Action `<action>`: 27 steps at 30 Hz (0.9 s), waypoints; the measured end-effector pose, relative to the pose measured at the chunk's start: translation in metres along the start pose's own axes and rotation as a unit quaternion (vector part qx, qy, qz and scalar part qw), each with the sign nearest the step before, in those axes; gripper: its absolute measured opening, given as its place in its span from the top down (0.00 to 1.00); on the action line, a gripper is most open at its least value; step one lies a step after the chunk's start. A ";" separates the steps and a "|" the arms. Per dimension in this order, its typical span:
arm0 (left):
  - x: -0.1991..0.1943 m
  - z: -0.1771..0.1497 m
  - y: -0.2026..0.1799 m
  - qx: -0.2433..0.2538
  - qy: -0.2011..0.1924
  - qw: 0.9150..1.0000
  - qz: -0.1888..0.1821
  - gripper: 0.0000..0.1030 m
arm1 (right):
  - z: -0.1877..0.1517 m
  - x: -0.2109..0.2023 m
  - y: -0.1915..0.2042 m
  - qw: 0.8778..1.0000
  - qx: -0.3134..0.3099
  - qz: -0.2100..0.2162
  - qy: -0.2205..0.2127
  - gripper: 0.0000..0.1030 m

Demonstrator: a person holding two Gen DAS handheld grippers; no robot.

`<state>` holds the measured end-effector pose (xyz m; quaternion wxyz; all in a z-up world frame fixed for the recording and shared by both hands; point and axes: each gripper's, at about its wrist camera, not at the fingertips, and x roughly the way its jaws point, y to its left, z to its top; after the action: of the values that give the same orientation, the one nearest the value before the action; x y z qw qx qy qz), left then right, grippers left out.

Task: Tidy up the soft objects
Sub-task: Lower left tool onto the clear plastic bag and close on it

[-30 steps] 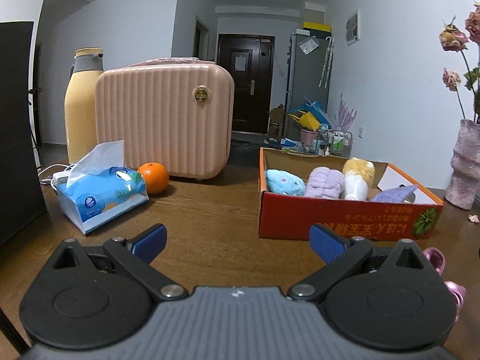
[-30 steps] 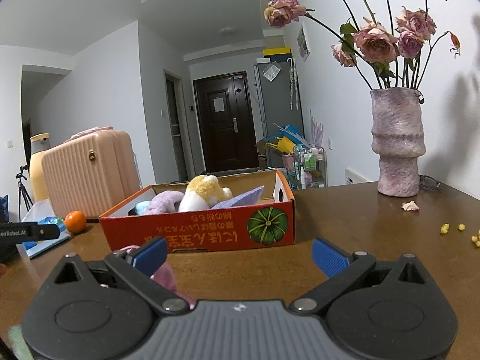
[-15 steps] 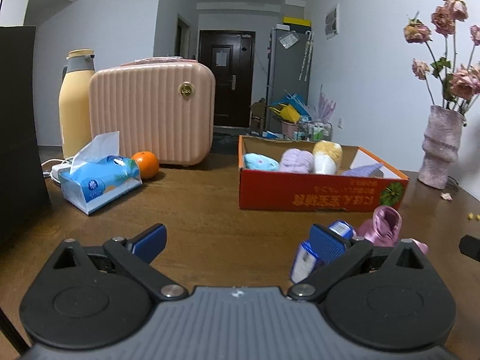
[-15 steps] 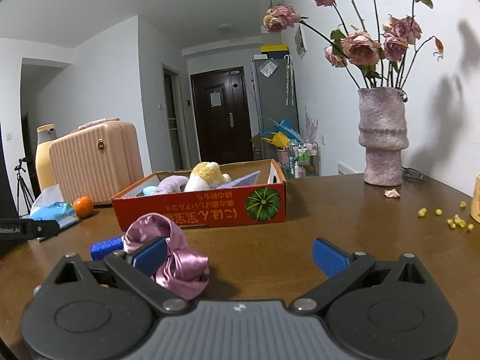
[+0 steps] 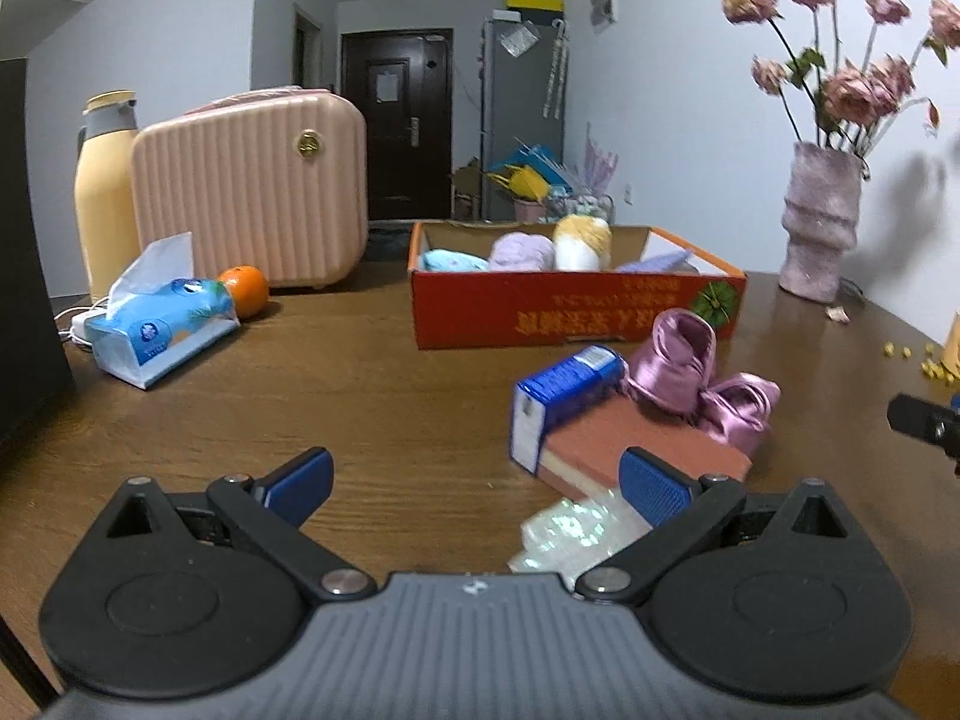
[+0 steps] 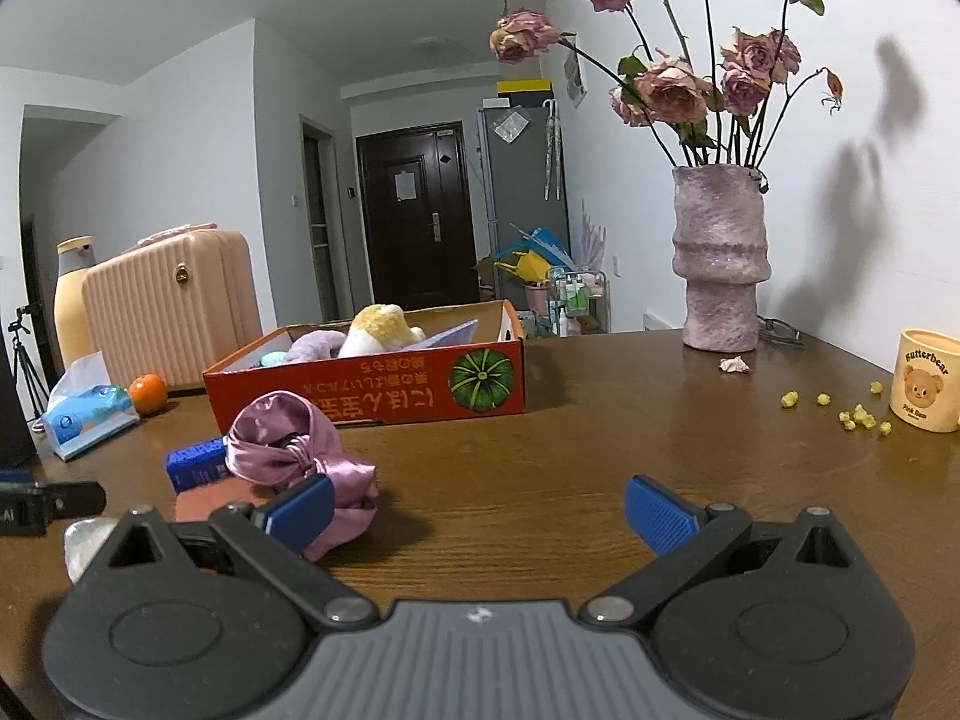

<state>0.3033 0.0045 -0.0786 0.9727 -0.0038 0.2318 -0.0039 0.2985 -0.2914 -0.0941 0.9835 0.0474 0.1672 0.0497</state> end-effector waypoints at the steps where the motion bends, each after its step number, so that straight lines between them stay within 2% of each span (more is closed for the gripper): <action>1: 0.000 -0.001 -0.002 0.003 0.002 1.000 -0.002 0.00 | 0.000 -0.001 -0.002 1.000 0.001 0.000 0.001 0.00; 11: 0.013 -0.011 -0.017 0.035 0.042 0.998 -0.021 0.00 | 0.000 0.000 -0.017 1.000 -0.009 -0.002 0.009 0.00; 21: 0.030 -0.018 -0.037 0.070 0.082 0.993 -0.049 0.00 | -0.002 0.002 -0.022 1.000 -0.010 -0.006 0.019 0.00; 24: 0.031 -0.018 -0.039 0.073 0.084 0.992 -0.055 0.07 | -0.003 0.003 -0.021 1.000 -0.012 -0.005 0.022 0.00; 27: 0.032 -0.018 -0.040 0.074 0.087 0.992 -0.062 0.28 | -0.003 0.004 -0.021 1.000 -0.012 -0.004 0.024 0.00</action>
<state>0.3233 -0.0356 -0.1085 0.9444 0.0539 0.3140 -0.0812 0.3026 -0.3118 -0.1008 0.9799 0.0340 0.1905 0.0485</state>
